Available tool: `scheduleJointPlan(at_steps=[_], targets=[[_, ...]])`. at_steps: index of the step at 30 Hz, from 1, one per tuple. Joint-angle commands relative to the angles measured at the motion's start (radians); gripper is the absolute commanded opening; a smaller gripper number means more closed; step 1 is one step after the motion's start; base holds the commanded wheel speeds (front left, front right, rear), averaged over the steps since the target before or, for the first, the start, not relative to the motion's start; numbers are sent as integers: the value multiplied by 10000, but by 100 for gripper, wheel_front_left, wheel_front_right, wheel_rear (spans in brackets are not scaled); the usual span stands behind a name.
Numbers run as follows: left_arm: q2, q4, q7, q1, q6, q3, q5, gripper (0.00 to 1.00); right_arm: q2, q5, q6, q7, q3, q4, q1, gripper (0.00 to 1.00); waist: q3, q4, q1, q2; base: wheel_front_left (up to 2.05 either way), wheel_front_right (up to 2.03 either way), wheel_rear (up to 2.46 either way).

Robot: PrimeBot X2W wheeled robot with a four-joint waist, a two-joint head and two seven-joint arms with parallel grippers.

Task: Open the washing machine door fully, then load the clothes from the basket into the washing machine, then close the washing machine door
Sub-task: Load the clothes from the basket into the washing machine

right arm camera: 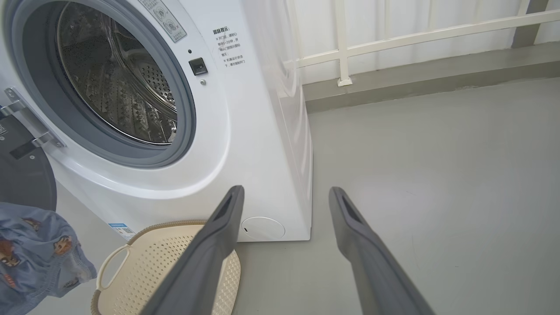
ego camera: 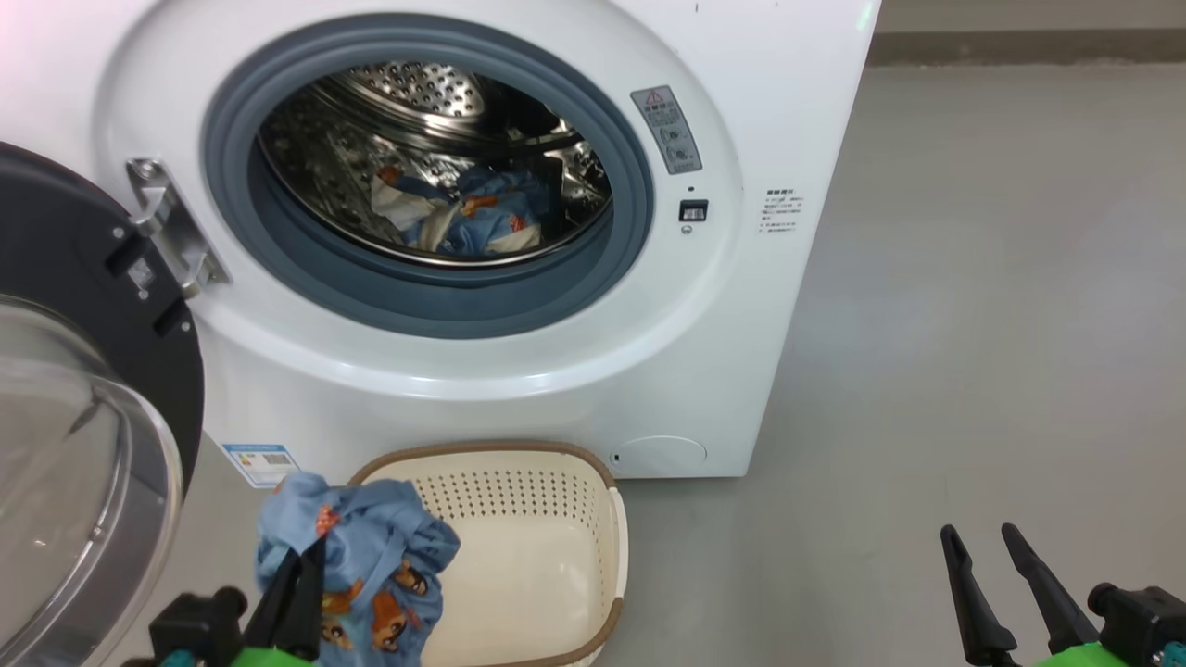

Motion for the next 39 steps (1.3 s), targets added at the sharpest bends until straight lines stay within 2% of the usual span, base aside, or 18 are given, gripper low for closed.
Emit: scheduleJointPlan(at_steps=[1,11,22,29,39], targets=[[128,-492,-91,48,-15,470,119,0,-206,-49,16,-48,121,-288,41,100,-150,75,0,0,0,0,0],[26,-1324,-91,867,-15,846,241,0,-111,-32,16,-48,-63,-485,356,100,-199,98,0,0,0,0,0],[-204,-1476,-91,603,-15,1027,149,0,-69,-35,16,-48,-49,-497,214,100,208,-28,0,0,0,0,0],[-191,-1135,-91,-737,-15,938,-26,0,8,-53,16,-48,0,-570,-149,100,960,-206,0,0,0,0,0],[-9,-453,-91,-3884,-15,1039,-133,0,203,-38,16,-48,168,-646,-1109,100,2491,-686,0,0,0,0,0]])
